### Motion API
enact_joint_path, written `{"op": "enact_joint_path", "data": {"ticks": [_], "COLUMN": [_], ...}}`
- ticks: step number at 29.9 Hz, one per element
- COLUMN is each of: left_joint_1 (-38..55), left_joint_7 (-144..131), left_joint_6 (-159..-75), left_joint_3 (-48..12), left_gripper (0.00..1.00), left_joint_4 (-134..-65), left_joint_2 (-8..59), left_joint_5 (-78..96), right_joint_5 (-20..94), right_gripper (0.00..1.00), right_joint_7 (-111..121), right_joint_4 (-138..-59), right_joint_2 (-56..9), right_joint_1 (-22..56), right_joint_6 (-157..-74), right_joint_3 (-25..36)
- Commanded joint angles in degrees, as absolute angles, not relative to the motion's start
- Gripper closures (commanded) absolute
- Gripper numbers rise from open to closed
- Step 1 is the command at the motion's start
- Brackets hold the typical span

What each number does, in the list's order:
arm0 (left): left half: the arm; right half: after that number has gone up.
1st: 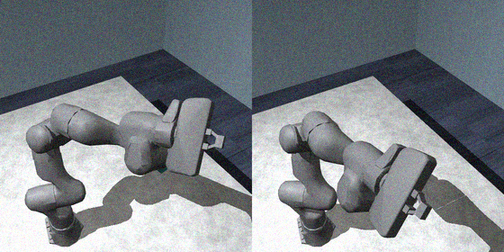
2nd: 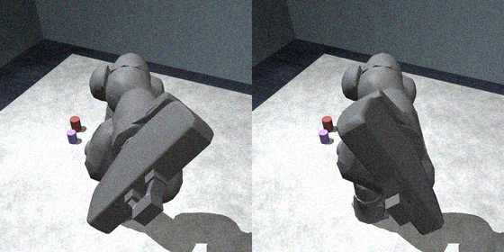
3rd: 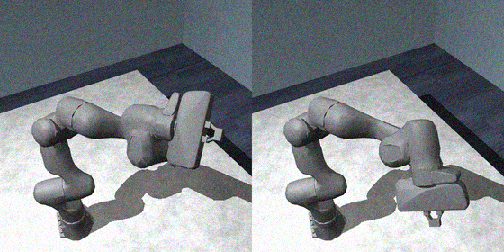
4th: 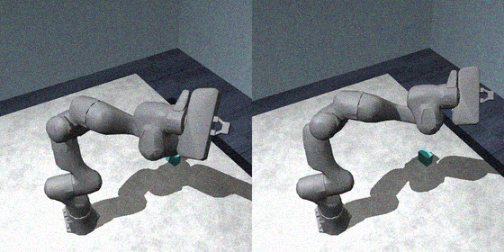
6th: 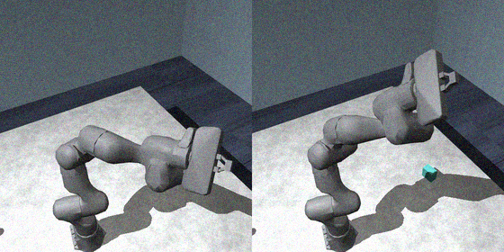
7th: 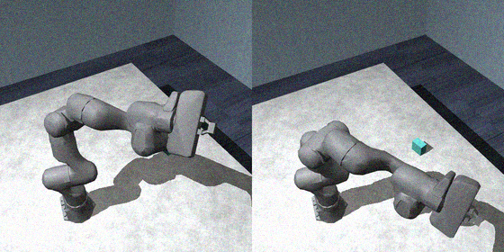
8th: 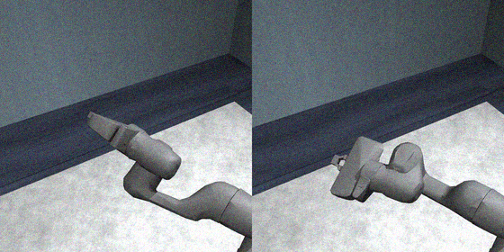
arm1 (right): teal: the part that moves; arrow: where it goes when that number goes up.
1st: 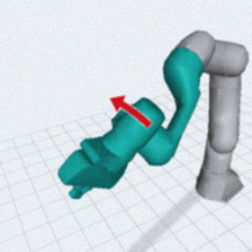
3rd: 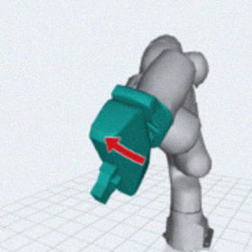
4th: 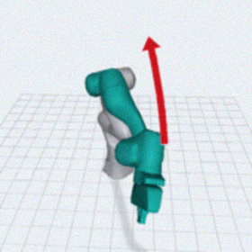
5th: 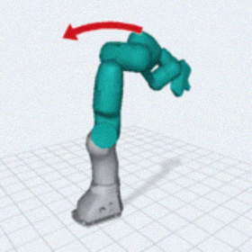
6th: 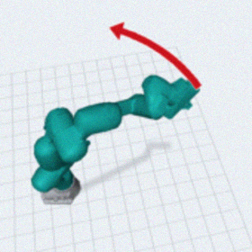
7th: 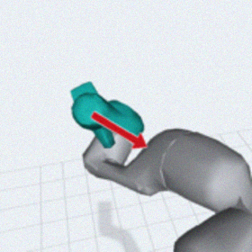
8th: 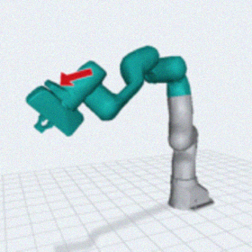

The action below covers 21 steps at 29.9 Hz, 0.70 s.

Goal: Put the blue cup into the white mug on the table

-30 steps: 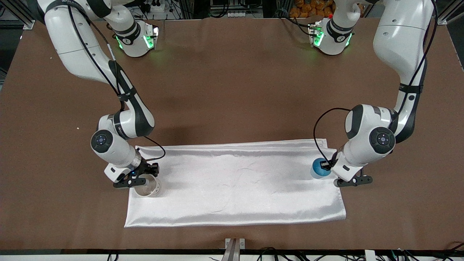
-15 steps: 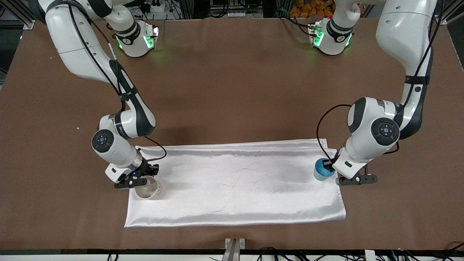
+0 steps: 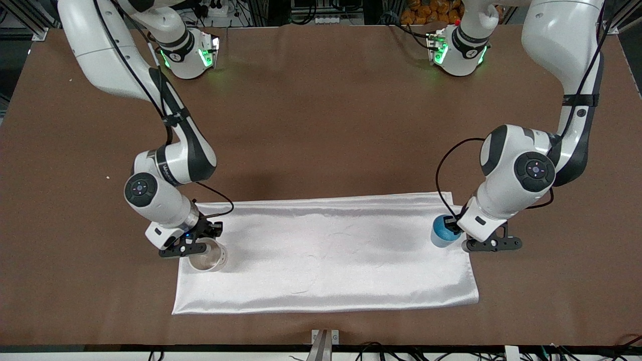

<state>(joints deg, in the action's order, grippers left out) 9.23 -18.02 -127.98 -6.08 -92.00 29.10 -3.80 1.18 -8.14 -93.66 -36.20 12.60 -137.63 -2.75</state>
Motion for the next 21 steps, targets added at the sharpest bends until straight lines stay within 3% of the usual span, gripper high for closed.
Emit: {"op": "enact_joint_path", "data": {"ticks": [1,21], "left_joint_1": [9.3,9.7], "left_joint_7": [-19.1,-20.0], "left_joint_6": [-125.9,-124.7], "left_joint_3": [-6.9,-8.3], "left_gripper": [1.00,1.00], "left_joint_4": [-92.7,-92.8], "left_joint_2": [27.1,27.5], "left_joint_5": [-5.4,-5.4], "right_joint_5": [1.0,1.2], "right_gripper": [1.00,1.00], "right_joint_7": [-12.4,-21.2], "right_joint_4": [-103.3,-128.0], "right_joint_2": [-27.0,-8.7], "right_joint_1": [14.6,24.0], "right_joint_6": [-137.4,-142.1], "right_joint_3": [-2.6,-2.6]}}
